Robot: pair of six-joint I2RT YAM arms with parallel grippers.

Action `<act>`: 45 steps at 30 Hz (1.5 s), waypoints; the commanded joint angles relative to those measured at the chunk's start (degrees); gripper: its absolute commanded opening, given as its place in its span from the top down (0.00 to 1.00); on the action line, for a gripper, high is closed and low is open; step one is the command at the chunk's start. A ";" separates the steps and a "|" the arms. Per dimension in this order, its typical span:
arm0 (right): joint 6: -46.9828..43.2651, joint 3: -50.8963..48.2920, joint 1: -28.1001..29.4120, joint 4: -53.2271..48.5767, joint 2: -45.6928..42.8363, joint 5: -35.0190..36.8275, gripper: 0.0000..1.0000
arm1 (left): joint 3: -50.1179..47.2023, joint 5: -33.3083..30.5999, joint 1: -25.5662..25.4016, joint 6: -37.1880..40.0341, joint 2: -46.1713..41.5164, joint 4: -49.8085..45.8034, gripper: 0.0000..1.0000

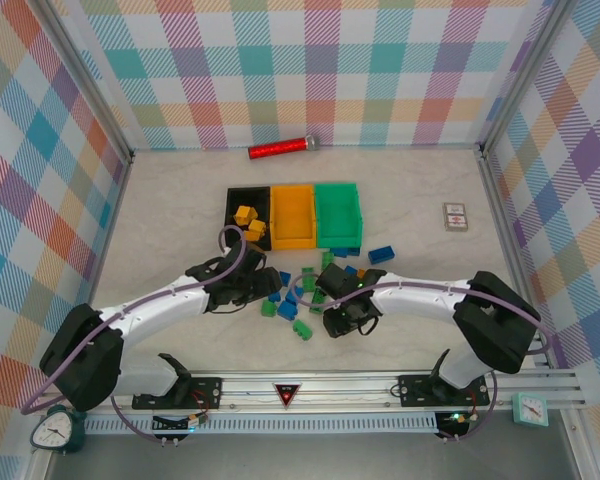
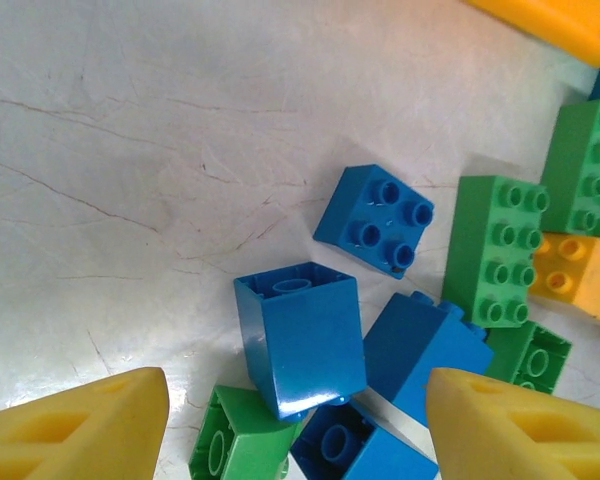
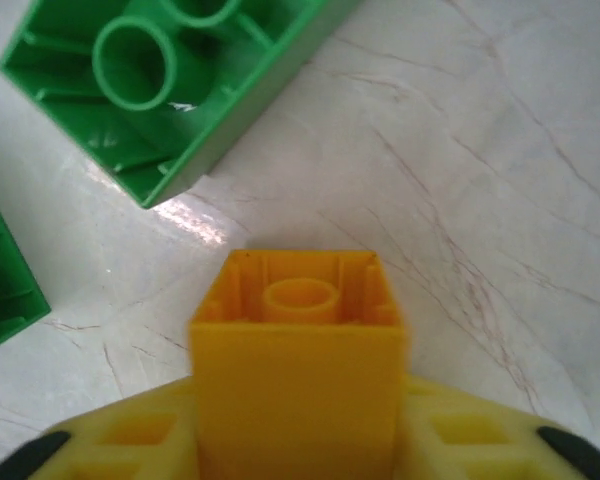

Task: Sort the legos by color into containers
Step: Pick up the lego from the bottom-center of the table, then place the lego in the container.

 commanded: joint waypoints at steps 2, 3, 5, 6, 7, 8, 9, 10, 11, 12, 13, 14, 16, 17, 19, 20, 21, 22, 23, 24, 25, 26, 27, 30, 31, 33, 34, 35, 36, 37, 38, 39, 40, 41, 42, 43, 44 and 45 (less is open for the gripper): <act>1.34 1.93 0.61 1.22 -0.87 0.63 0.70 | -0.82 -2.33 -0.76 -1.40 -2.08 -2.83 0.32; 1.65 2.15 0.62 1.01 -1.50 1.19 0.70 | -0.72 -2.65 -0.76 -1.32 -2.25 -3.34 0.32; 2.06 2.79 0.62 1.05 -2.56 2.12 0.71 | -0.55 -3.88 -0.76 -1.24 -2.83 -4.68 0.32; 2.15 3.46 0.63 1.07 -2.99 2.48 0.71 | -0.46 -4.79 -0.71 -1.29 -3.02 -5.66 0.33; 2.17 4.29 0.58 1.12 -3.23 2.68 0.71 | -0.33 -5.52 -0.68 -1.40 -3.17 -6.39 0.33; 2.33 5.42 0.61 1.21 -3.28 2.76 0.71 | -0.15 -6.17 -0.54 -1.58 -3.10 -7.53 0.33; 2.41 6.74 0.62 1.74 -3.22 2.73 0.71 | 0.06 -6.59 -0.42 -1.80 -2.99 -8.92 0.33; 2.46 7.94 0.62 2.15 -3.01 2.62 0.71 | 0.16 -7.10 -0.21 -1.91 -2.84 -9.87 0.34; 2.43 9.56 0.58 2.84 -2.51 2.45 0.71 | 0.06 -7.48 -0.17 -2.16 -2.94 -10.80 0.34; 2.42 11.23 0.56 3.70 -1.64 2.35 0.71 | -0.14 -7.83 -0.02 -2.64 -3.20 -11.38 0.34; 2.23 12.80 0.51 4.54 -0.78 2.27 0.71 | -0.54 -7.77 0.17 -3.11 -3.50 -11.63 0.35; 2.04 14.82 0.52 5.51 0.70 2.18 0.72 | -1.12 -7.70 0.29 -3.60 -4.06 -11.75 0.35; 1.76 19.68 0.28 6.36 4.33 2.02 0.71 | -2.55 -7.19 0.76 -4.89 -5.01 -11.41 0.35; 1.57 22.73 0.12 6.37 6.61 1.53 0.72 | -3.34 -6.40 1.07 -5.57 -5.36 -11.00 0.35; 1.29 28.32 -0.05 6.42 10.74 1.62 0.71 | -4.81 -4.95 1.69 -6.84 -6.03 -10.41 0.35; 1.30 31.73 -0.29 6.20 13.07 1.52 0.71 | -5.46 -4.55 1.77 -7.55 -6.53 -10.42 0.36; 1.32 35.09 -0.59 5.28 15.60 1.39 0.71 | -6.17 -4.39 1.78 -8.36 -7.26 -10.69 0.35; 1.13 38.36 -0.92 4.43 17.85 1.30 0.71 | -6.90 -4.33 1.83 -8.97 -8.08 -10.77 0.36; 0.85 41.99 -1.19 3.40 20.30 1.25 0.71 | -7.87 -4.14 1.79 -9.75 -9.22 -10.62 0.36; 0.75 45.32 -1.53 2.42 22.67 1.37 0.71 | -8.99 -3.99 1.84 -10.55 -10.48 -10.41 0.36; 0.83 48.09 -1.81 1.56 24.67 1.60 0.71 | -9.88 -3.74 1.87 -11.09 -11.61 -9.91 0.36; 0.70 51.60 -2.53 1.00 26.91 1.35 0.71 | -10.69 -3.48 1.88 -11.47 -12.93 -9.60 0.35; 0.75 54.96 -3.12 0.25 29.30 0.67 0.70 | -11.36 -3.53 1.87 -11.83 -14.18 -9.76 0.35; -0.93 64.42 -5.29 -1.20 36.24 0.29 0.69 | -11.62 -3.95 1.87 -11.74 -17.13 -11.40 0.34; -1.81 67.31 -5.94 -1.62 38.40 0.53 0.68 | -11.54 -3.84 1.87 -11.31 -17.82 -11.54 0.33; -3.77 74.46 -6.93 -2.73 43.64 0.81 0.65 | -11.43 -3.53 1.87 -10.72 -19.42 -11.61 0.32; -4.69 78.07 -7.26 -3.71 45.84 0.94 0.65 | -11.32 -3.39 1.87 -10.26 -19.86 -11.56 0.32; -5.88 82.98 -7.28 -5.59 48.60 1.40 0.63 | -10.97 -3.25 1.94 -9.90 -20.07 -11.95 0.31; -6.87 87.98 -7.30 -7.74 51.41 2.28 0.60 | -10.47 -3.24 1.88 -9.45 -20.01 -12.61 0.31; -7.20 92.74 -7.36 -10.06 53.75 3.41 0.60 | -9.95 -3.20 1.90 -9.01 -19.93 -13.19 0.31; -7.33 97.05 -7.43 -12.10 55.90 4.94 0.60 | -9.46 -3.20 1.87 -8.58 -19.73 -13.94 0.31; -7.18 99.41 -7.71 -12.72 57.08 5.36 0.58 | -9.10 -3.20 1.87 -8.39 -19.63 -14.64 0.31; -6.89 99.82 -7.97 -12.61 57.29 5.21 0.54 | -8.96 -3.30 1.88 -8.28 -19.70 -15.05 0.31; -6.37 99.60 -8.22 -12.32 57.12 5.19 0.48 | -9.03 -3.38 1.87 -8.28 -19.95 -15.38 0.30; -6.03 99.17 -8.58 -12.31 56.78 5.25 0.45 | -9.25 -3.51 1.87 -8.44 -20.34 -15.61 0.30; -6.07 98.81 -8.70 -12.31 56.39 5.05 0.43 | -9.54 -3.48 1.87 -8.58 -20.67 -15.69 0.30; -6.51 98.20 -8.58 -12.33 55.68 4.84 0.38 | -9.97 -3.30 1.87 -8.64 -21.26 -15.46 0.30; -6.89 97.23 -8.53 -12.24 54.80 4.51 0.35 | -10.49 -2.95 1.87 -8.62 -21.80 -15.10 0.30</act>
